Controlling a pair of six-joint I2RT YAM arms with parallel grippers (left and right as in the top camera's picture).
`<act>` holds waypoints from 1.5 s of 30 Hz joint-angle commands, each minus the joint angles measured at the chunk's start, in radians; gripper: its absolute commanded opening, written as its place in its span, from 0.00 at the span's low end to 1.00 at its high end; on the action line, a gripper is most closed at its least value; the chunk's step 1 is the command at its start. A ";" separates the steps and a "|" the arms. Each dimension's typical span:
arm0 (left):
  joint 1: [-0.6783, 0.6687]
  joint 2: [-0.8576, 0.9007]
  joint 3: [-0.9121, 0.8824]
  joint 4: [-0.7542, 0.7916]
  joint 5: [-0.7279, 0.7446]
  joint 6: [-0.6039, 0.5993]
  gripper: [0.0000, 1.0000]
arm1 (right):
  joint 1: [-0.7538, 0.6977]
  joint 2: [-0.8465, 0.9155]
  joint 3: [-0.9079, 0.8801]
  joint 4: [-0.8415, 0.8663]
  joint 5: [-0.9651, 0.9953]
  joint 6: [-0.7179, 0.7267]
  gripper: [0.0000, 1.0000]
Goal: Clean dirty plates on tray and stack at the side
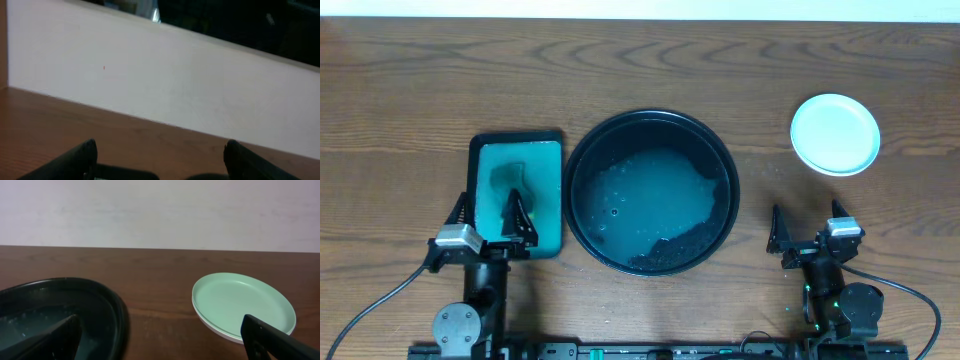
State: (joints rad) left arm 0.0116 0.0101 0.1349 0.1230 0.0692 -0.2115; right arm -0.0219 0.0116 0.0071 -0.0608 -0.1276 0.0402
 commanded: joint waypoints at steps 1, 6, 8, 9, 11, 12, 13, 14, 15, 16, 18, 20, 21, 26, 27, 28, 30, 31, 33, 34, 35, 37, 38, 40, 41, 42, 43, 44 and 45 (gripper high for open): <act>0.005 -0.008 -0.060 0.064 0.021 0.008 0.81 | -0.003 -0.006 -0.002 -0.003 -0.008 -0.012 0.99; 0.004 -0.008 -0.096 0.104 0.025 0.008 0.81 | -0.003 -0.006 -0.002 -0.003 -0.008 -0.012 0.99; 0.003 -0.008 -0.102 0.104 0.025 0.008 0.81 | -0.003 -0.006 -0.002 -0.003 -0.008 -0.012 0.99; 0.000 -0.008 -0.106 0.104 0.025 0.008 0.81 | -0.003 -0.006 -0.002 -0.003 -0.008 -0.012 0.99; -0.016 -0.008 -0.117 0.104 0.019 0.009 0.81 | -0.003 -0.006 -0.002 -0.003 -0.008 -0.012 0.99; -0.027 -0.008 -0.125 0.104 0.011 0.009 0.81 | -0.003 -0.006 -0.002 -0.003 -0.008 -0.012 0.99; -0.038 -0.008 -0.131 0.102 0.009 0.009 0.81 | -0.003 -0.006 -0.002 -0.003 -0.008 -0.012 0.99; -0.048 -0.008 -0.131 0.090 0.007 0.009 0.81 | -0.003 -0.006 -0.002 -0.003 -0.008 -0.012 0.99; -0.056 -0.008 -0.131 0.088 0.004 0.009 0.81 | -0.003 -0.006 -0.002 -0.003 -0.008 -0.012 0.99; -0.065 -0.008 -0.131 0.089 -0.006 0.009 0.81 | -0.003 -0.006 -0.002 -0.003 -0.008 -0.012 0.99; -0.070 -0.008 -0.131 0.088 -0.010 0.009 0.81 | -0.003 -0.006 -0.002 -0.003 -0.008 -0.012 0.99; -0.070 -0.008 -0.131 0.082 -0.010 0.010 0.81 | -0.003 -0.006 -0.002 -0.003 -0.008 -0.012 0.99; -0.070 -0.008 -0.131 0.072 -0.011 0.010 0.81 | -0.003 -0.006 -0.002 -0.003 -0.008 -0.012 0.99; -0.070 -0.008 -0.131 -0.050 -0.009 0.016 0.81 | -0.003 -0.006 -0.002 -0.003 -0.008 -0.012 0.99; -0.070 -0.008 -0.131 -0.068 -0.009 0.021 0.81 | -0.003 -0.006 -0.002 -0.003 -0.008 -0.012 0.99; -0.070 -0.008 -0.131 -0.083 -0.009 0.021 0.81 | -0.003 -0.006 -0.002 -0.003 -0.008 -0.012 0.99; -0.070 -0.008 -0.131 -0.101 -0.008 0.029 0.81 | -0.003 -0.006 -0.002 -0.003 -0.008 -0.012 0.99; -0.070 -0.008 -0.131 -0.109 -0.003 0.040 0.81 | -0.003 -0.006 -0.002 -0.003 -0.008 -0.012 0.99; -0.070 -0.008 -0.131 -0.117 0.027 0.085 0.81 | -0.003 -0.006 -0.002 -0.003 -0.008 -0.012 0.99; -0.070 -0.008 -0.131 -0.121 0.044 0.111 0.81 | -0.003 -0.006 -0.002 -0.003 -0.008 -0.012 0.99; -0.070 -0.008 -0.131 -0.129 0.056 0.130 0.81 | -0.003 -0.006 -0.002 -0.003 -0.008 -0.012 0.99; -0.070 -0.008 -0.131 -0.154 0.055 0.129 0.81 | -0.003 -0.006 -0.002 -0.003 -0.008 -0.012 0.99; -0.070 -0.008 -0.131 -0.170 0.055 0.129 0.81 | -0.003 -0.006 -0.002 -0.003 -0.008 -0.012 0.99; -0.070 -0.008 -0.131 -0.184 0.055 0.129 0.81 | -0.003 -0.006 -0.002 -0.003 -0.008 -0.012 0.99; -0.070 -0.008 -0.131 -0.183 0.054 0.129 0.81 | -0.003 -0.006 -0.002 -0.003 -0.008 -0.012 0.99; -0.070 -0.008 -0.131 -0.183 0.054 0.130 0.81 | -0.003 -0.006 -0.002 -0.003 -0.008 -0.012 0.99; -0.070 -0.008 -0.131 -0.183 0.055 0.130 0.81 | -0.003 -0.006 -0.002 -0.003 -0.008 -0.012 0.99; -0.070 -0.008 -0.131 -0.183 0.056 0.131 0.81 | -0.003 -0.006 -0.002 -0.003 -0.008 -0.012 0.99; -0.070 -0.008 -0.131 -0.182 0.071 0.149 0.81 | -0.003 -0.006 -0.002 -0.003 -0.008 -0.012 0.99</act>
State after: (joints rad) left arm -0.0547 0.0101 0.0105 -0.0128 0.0914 -0.1032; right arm -0.0219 0.0116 0.0071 -0.0608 -0.1276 0.0402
